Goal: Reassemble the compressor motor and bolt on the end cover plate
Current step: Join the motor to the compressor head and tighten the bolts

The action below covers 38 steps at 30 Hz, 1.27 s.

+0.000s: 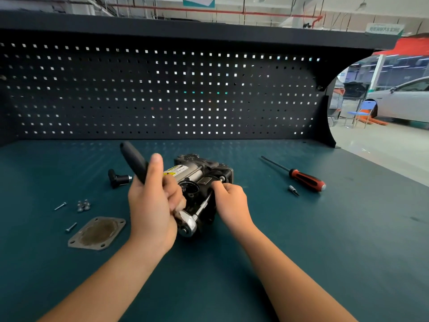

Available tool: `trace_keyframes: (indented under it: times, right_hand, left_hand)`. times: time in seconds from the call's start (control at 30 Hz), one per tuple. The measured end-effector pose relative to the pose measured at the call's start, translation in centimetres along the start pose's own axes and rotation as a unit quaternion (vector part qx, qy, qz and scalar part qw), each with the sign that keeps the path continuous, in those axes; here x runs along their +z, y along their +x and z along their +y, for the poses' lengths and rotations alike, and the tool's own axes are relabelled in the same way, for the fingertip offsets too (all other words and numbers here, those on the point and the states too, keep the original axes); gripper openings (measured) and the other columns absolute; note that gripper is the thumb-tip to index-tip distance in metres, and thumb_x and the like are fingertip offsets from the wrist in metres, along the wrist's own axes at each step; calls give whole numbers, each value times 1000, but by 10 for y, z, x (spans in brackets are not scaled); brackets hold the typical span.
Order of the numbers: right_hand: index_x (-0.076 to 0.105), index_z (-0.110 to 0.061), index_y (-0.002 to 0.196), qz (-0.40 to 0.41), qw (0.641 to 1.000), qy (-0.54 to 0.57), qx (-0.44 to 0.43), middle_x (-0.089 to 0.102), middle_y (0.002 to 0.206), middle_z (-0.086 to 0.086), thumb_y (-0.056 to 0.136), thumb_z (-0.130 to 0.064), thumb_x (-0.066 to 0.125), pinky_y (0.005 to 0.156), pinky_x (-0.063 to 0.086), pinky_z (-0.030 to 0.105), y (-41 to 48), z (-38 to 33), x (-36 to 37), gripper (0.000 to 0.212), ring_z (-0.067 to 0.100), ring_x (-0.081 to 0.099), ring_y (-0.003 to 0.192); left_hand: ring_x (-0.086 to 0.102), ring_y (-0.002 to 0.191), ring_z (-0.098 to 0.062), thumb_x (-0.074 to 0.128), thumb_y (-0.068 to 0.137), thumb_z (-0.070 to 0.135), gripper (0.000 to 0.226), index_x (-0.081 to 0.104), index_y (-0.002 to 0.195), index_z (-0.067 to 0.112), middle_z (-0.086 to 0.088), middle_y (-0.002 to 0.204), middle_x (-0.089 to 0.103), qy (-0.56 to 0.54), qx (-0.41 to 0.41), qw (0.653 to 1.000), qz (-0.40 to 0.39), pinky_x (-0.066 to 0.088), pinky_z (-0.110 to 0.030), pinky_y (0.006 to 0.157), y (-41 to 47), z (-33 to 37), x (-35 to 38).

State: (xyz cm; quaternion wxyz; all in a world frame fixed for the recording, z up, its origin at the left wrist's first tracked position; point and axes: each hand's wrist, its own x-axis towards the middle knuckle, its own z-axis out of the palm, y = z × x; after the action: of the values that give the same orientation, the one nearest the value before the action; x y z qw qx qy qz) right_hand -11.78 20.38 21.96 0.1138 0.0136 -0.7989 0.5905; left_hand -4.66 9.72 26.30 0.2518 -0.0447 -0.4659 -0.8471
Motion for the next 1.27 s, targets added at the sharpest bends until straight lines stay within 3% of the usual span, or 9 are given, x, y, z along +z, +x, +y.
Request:
trace_keyframes:
  times: [0.1,0.23,0.37,0.67,0.77,0.83,0.9,1.03,1.27]
  right_hand:
    - [21,-19,52,-2,1000,-1,2,24,34,-10,88,-23,46,44,18,27,2,0,1,44,9,20,42]
    - [21,-18,51,10,1000,-5,3,26,45,-8,88,-23,46,50,20,29,1,1,1,45,13,23,48]
    - [23,-17,50,19,999,5,41,27,50,-2,88,-19,44,55,25,29,5,8,-6,44,17,26,52]
    - [29,-16,54,64,998,2,21,37,56,-3,92,-21,43,52,26,30,18,17,-15,41,15,33,55]
    - [56,-16,92,80,996,32,9,52,102,-4,92,-16,42,72,34,22,26,21,-26,15,11,46,89]
    - [45,-14,134,9,997,70,30,41,133,-4,94,-20,41,96,27,20,31,27,-27,40,10,40,120]
    - [40,-16,139,-50,992,102,49,41,141,-5,97,-27,37,105,27,26,35,29,-24,43,11,38,128]
    - [63,-24,101,-76,974,204,70,63,113,-5,98,-31,36,85,48,25,40,35,-23,28,9,59,100]
    - [61,-24,120,-65,972,221,38,65,106,-10,96,-18,43,67,47,12,36,23,-28,30,5,60,98]
  left_hand:
    - [21,32,-5,44,98,30,36,29,67,19,11,41,25,-3,1,1000,-2,22,-15,34,5,1,1]
    - [19,31,-6,49,94,15,42,35,56,24,10,39,27,54,42,992,-106,20,-12,36,8,2,5]
    - [20,29,-7,52,83,25,39,39,46,29,9,38,28,96,41,977,-185,21,-13,36,7,-3,13]
    - [21,29,-6,52,82,24,37,42,47,30,8,38,28,87,51,978,-180,24,-12,35,6,-13,11]
    - [21,29,-6,52,82,24,38,41,47,29,9,38,29,81,51,981,-168,24,-12,35,5,-13,9]
    - [21,29,-6,52,85,22,41,38,47,28,10,38,28,75,50,984,-155,22,-12,36,7,-13,7]
    - [20,29,-5,50,92,16,44,34,51,22,10,39,27,67,50,987,-137,22,-12,36,8,-12,4]
    - [17,30,-6,44,96,11,45,26,55,16,10,38,24,63,52,991,-107,19,-12,36,9,-11,3]
    - [17,27,-2,39,97,20,40,24,60,20,12,35,21,8,5,999,-41,14,-11,33,27,12,-19]
